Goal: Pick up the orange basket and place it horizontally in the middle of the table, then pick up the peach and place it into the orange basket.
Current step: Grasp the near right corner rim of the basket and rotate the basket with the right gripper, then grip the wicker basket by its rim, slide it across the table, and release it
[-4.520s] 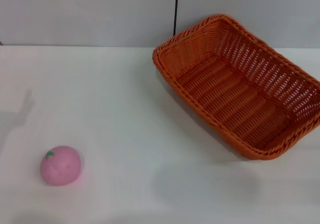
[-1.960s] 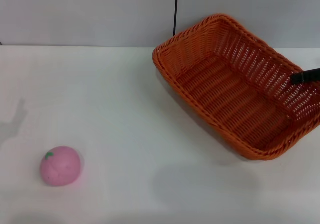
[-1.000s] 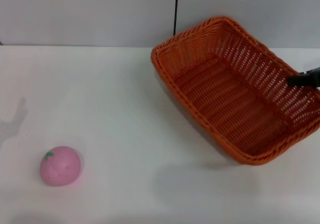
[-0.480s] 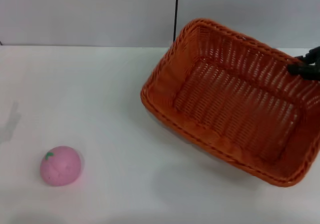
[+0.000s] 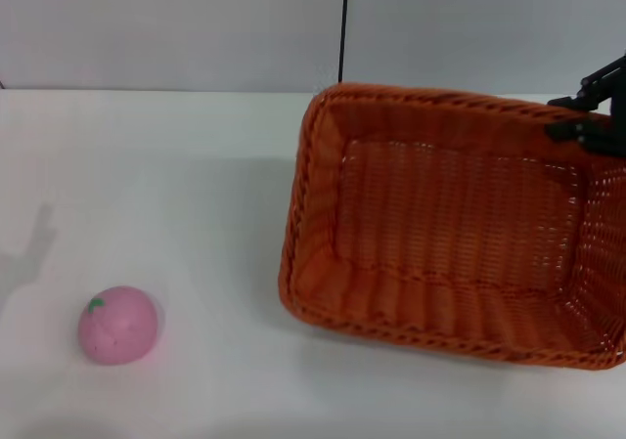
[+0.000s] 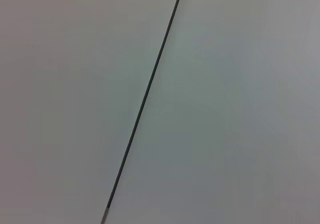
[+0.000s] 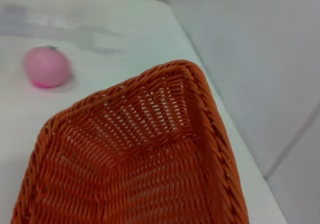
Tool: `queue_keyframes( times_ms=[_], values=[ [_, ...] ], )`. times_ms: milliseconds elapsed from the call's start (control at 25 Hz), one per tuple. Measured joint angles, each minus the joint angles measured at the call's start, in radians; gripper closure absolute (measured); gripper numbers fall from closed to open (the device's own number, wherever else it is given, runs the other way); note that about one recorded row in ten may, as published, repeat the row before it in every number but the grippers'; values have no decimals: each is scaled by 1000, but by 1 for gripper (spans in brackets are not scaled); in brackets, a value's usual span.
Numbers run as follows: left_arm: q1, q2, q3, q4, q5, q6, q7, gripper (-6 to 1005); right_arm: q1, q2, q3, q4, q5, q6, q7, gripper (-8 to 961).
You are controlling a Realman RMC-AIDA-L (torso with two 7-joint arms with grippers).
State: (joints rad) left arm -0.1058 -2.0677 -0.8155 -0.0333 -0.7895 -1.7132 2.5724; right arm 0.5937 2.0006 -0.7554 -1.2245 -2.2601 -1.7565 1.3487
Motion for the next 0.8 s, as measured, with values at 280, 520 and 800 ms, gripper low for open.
queue_keyframes(
  times_ms=[280, 520, 800],
  values=[
    [39, -2, 25, -37, 1, -31, 0, 225, 13, 0, -7, 38, 3, -29, -124, 762],
    [64, -2, 51, -64, 1, -40, -1, 227, 18, -2, -40, 68, -10, -25, -203, 750],
    [74, -3, 75, -79, 1, -43, -1, 229, 26, -11, -43, 85, -14, -3, -250, 736]
  ],
)
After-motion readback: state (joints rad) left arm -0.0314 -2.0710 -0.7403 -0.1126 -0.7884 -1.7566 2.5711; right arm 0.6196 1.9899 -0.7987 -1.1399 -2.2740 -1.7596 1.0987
